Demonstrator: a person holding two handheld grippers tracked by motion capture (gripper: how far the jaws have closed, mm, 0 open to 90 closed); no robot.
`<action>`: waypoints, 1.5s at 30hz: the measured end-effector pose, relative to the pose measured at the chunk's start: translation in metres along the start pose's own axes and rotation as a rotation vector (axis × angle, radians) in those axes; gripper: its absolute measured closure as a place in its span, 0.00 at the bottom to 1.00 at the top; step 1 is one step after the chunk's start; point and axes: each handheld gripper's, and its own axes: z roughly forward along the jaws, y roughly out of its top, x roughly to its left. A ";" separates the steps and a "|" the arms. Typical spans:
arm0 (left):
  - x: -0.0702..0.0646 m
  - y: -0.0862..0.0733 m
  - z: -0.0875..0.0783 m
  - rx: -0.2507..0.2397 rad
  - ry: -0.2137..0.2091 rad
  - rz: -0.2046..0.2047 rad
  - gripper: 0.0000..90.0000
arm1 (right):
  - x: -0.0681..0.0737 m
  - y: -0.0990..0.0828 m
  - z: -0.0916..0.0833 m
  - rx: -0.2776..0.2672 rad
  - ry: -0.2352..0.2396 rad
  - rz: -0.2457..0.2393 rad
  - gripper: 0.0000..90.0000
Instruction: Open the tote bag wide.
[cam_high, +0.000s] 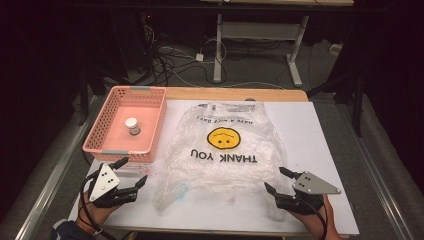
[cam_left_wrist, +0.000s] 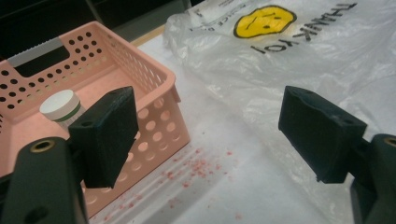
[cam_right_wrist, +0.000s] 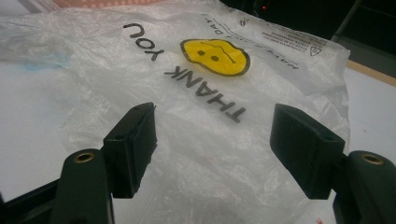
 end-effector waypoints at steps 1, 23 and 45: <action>0.000 0.000 0.001 0.007 -0.005 0.003 0.22 | 0.000 0.000 0.000 0.000 0.000 0.000 0.36; -0.004 -0.005 0.004 0.056 -0.014 0.057 0.22 | 0.010 0.019 0.005 0.022 0.043 -0.081 0.40; -0.010 -0.004 0.014 0.089 -0.043 0.081 0.22 | -0.083 0.056 0.068 0.160 -0.150 -0.042 0.56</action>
